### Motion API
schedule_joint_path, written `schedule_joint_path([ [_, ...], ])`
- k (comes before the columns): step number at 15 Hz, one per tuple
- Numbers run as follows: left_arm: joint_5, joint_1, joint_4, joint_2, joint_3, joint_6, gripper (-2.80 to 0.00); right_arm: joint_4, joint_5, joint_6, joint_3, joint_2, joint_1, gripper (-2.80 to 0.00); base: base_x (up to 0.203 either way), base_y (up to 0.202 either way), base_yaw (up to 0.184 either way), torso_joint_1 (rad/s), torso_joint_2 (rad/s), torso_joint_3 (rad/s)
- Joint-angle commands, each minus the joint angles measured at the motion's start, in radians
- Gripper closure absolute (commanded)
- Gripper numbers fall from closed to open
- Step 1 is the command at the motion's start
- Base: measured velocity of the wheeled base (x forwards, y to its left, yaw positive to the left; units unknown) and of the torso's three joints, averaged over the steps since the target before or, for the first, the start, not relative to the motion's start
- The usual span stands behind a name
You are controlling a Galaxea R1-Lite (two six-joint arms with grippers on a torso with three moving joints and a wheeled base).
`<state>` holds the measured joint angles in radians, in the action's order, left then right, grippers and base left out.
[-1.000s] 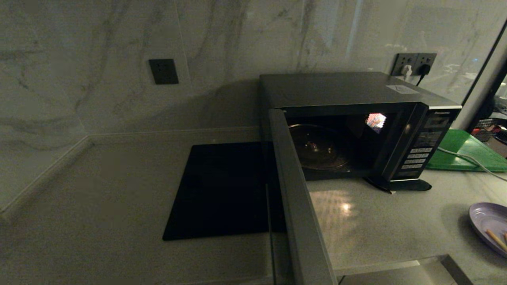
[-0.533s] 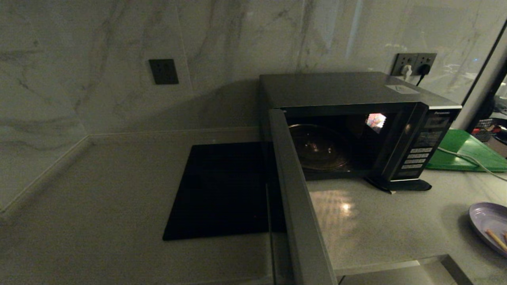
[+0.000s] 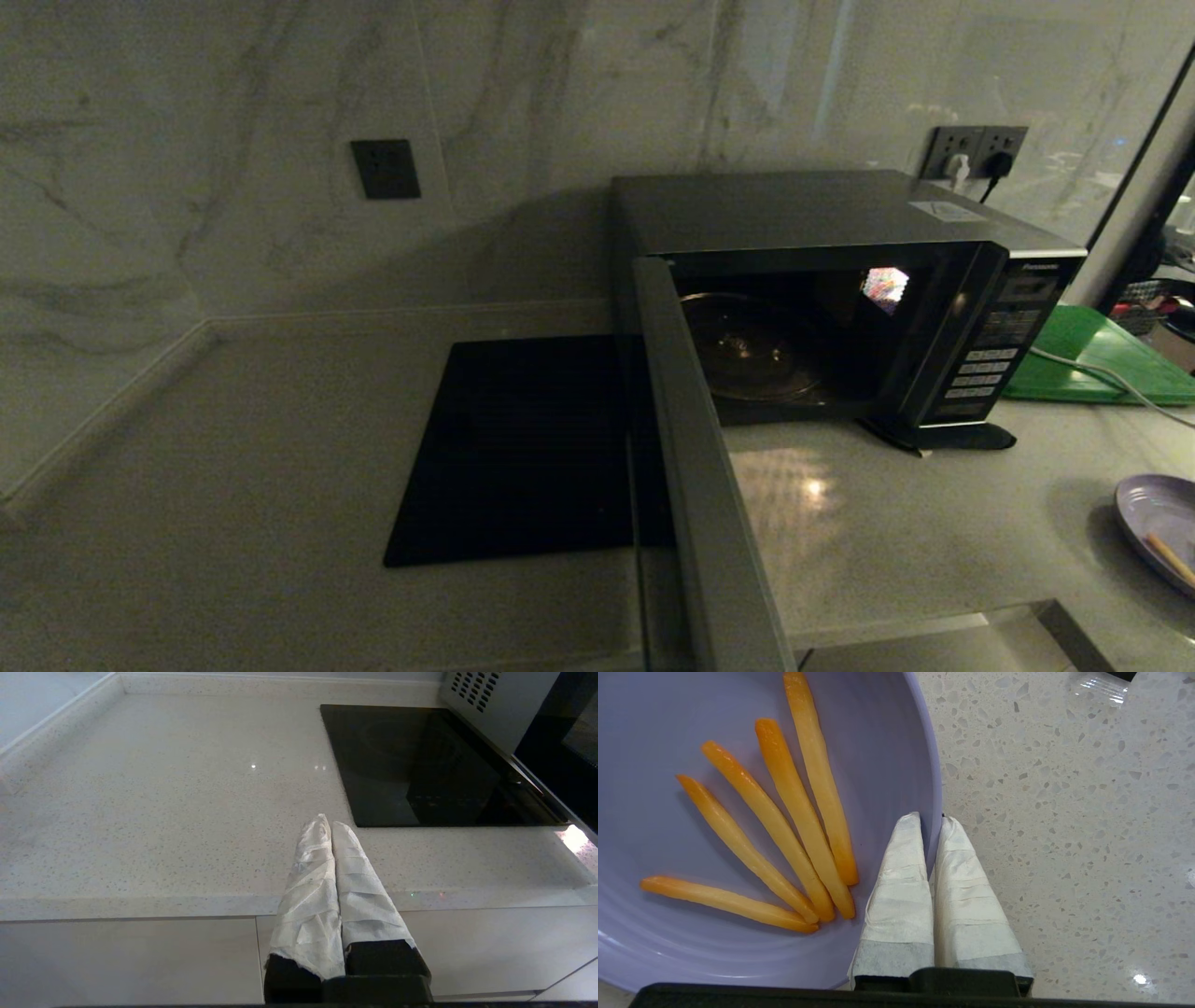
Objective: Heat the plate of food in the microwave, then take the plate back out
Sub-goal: Put the plate in the microwave oven
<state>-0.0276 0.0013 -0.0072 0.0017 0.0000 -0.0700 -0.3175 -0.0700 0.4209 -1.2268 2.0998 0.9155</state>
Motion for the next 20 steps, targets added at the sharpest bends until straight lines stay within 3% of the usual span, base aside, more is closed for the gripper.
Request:
schedule_joint_path([
  [1,0.000,0.000,0.000,0.000,0.000,-0.001,0.00,-0.002,-0.001,0.003,0.000,-0.002,0.000,0.00,0.000,0.000,0.000,0.000,0.00,0.000],
  [20,-0.002,0.000,0.000,0.000,0.000,-0.001,0.00,0.001,0.029,0.004,0.022,-0.112,0.002,0.00,0.000,0.000,0.000,0.000,0.00,0.000],
])
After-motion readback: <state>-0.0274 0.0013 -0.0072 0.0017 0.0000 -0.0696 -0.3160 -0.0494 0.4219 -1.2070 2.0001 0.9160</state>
